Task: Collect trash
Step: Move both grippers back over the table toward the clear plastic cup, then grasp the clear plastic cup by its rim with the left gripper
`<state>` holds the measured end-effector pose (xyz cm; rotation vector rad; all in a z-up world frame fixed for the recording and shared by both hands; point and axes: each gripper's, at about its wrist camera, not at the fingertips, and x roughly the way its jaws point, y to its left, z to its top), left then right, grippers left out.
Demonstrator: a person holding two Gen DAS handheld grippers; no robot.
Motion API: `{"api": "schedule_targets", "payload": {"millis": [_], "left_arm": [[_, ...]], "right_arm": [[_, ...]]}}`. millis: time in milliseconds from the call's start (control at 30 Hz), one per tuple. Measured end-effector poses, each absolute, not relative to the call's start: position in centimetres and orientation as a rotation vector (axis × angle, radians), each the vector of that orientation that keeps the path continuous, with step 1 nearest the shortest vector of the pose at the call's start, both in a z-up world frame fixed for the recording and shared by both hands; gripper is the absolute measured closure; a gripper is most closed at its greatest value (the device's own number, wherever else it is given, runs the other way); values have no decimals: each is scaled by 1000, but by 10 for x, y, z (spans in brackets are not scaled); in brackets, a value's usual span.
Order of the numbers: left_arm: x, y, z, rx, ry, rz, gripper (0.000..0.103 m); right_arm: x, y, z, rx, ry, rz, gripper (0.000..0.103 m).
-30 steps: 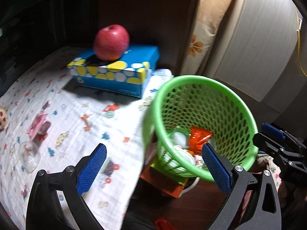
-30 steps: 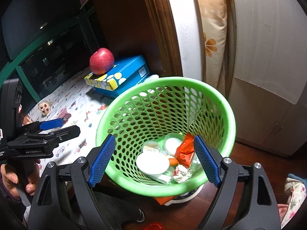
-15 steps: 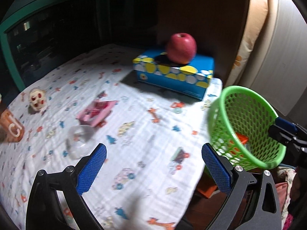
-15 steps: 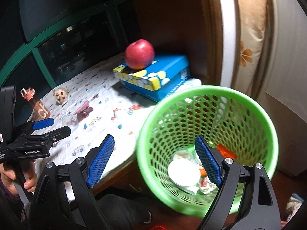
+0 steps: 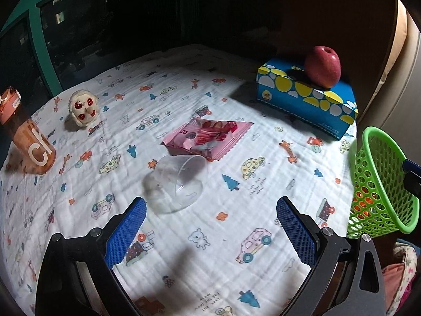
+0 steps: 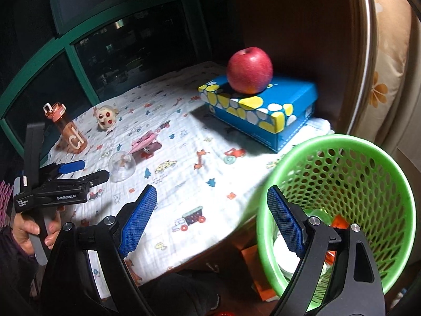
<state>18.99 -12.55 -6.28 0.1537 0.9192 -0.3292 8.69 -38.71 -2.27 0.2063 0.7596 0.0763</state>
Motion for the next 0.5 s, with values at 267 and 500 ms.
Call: {"api": "schedule_targets", "payload": {"millis": [267, 500], "left_arm": [[222, -110, -89, 143, 943, -298, 7], [241, -110, -105, 110, 965, -308, 7]], "right_arm": [[104, -371, -27, 192, 780, 98, 18], [119, -360, -35, 188, 804, 120, 18]]}}
